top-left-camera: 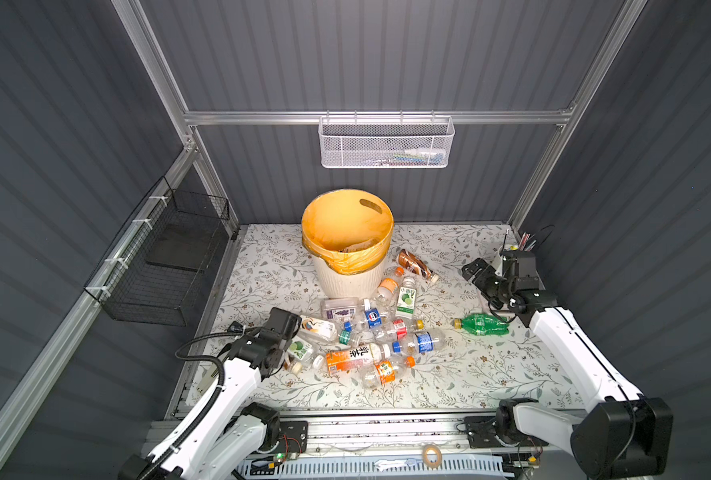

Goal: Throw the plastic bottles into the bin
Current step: 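Lift the brown bottle over the bin and release it with the left gripper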

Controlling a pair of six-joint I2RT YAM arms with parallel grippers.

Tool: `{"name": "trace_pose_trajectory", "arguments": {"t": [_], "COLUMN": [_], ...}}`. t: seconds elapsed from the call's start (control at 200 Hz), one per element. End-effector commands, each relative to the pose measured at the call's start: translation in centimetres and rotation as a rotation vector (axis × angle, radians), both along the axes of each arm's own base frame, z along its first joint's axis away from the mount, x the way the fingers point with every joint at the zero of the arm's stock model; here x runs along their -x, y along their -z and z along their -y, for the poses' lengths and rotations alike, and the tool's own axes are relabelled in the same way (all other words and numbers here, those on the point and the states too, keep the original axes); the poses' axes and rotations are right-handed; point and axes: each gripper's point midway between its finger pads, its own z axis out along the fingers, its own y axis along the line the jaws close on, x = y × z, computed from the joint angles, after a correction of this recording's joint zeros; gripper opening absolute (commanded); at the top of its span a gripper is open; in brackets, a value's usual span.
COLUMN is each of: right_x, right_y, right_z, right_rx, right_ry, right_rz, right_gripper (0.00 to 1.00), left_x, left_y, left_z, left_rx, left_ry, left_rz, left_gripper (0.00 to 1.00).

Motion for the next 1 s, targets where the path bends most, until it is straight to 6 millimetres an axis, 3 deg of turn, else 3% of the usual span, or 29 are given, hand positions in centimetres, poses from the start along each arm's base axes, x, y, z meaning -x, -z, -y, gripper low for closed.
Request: {"name": "trace_pose_trajectory", "arguments": {"t": [0.0, 0.185, 0.27, 0.37, 0.475, 0.56, 0.7, 0.775, 0.865, 0.996], "right_x": [1.8, 3.3, 3.4, 3.4, 3.6, 3.9, 4.3, 4.5, 5.0, 6.1], "right_y": [1.0, 2.5, 2.5, 2.5, 2.7, 2.8, 2.7, 2.7, 3.1, 4.5], "right_z": [2.0, 3.4, 3.4, 3.2, 3.0, 3.1, 3.4, 3.7, 4.1, 4.3], "right_rx": [0.027, -0.009, -0.023, -0.036, -0.047, -0.042, -0.025, -0.012, 0.002, -0.003], "right_ry": [0.071, 0.14, 0.14, 0.128, 0.119, 0.126, 0.137, 0.15, 0.17, 0.197], "right_rz": [-0.031, -0.043, -0.034, -0.036, -0.055, -0.064, -0.067, -0.072, -0.096, -0.153], "right_gripper": [0.99, 0.99, 0.99, 0.99, 0.99, 0.99, 0.99, 0.99, 0.99, 0.99], "left_x": [-2.1, -8.6, -11.9, -15.8, -19.3, -21.2, -21.9, -21.0, -19.5, -17.4], "left_y": [-7.3, -20.1, -25.6, -30.6, -31.4, -30.4, -29.8, -30.7, -32.4, -32.7], "left_z": [-1.2, 0.8, 3.1, 7.2, 12.4, 15.8, 19.0, 18.8, 16.7, 13.6], "left_rx": [-0.146, -0.285, -0.309, -0.284, -0.189, -0.116, -0.078, -0.122, -0.19, -0.265], "left_ry": [0.06, 0.213, 0.31, 0.457, 0.65, 0.769, 0.933, 0.948, 0.885, 0.773], "left_rz": [0.135, 0.415, 0.558, 0.703, 0.705, 0.67, 0.6, 0.604, 0.689, 0.731], "left_gripper": [0.46, 0.46, 0.47, 0.47, 0.47, 0.51, 0.74, 0.99, 1.0, 1.0]}}
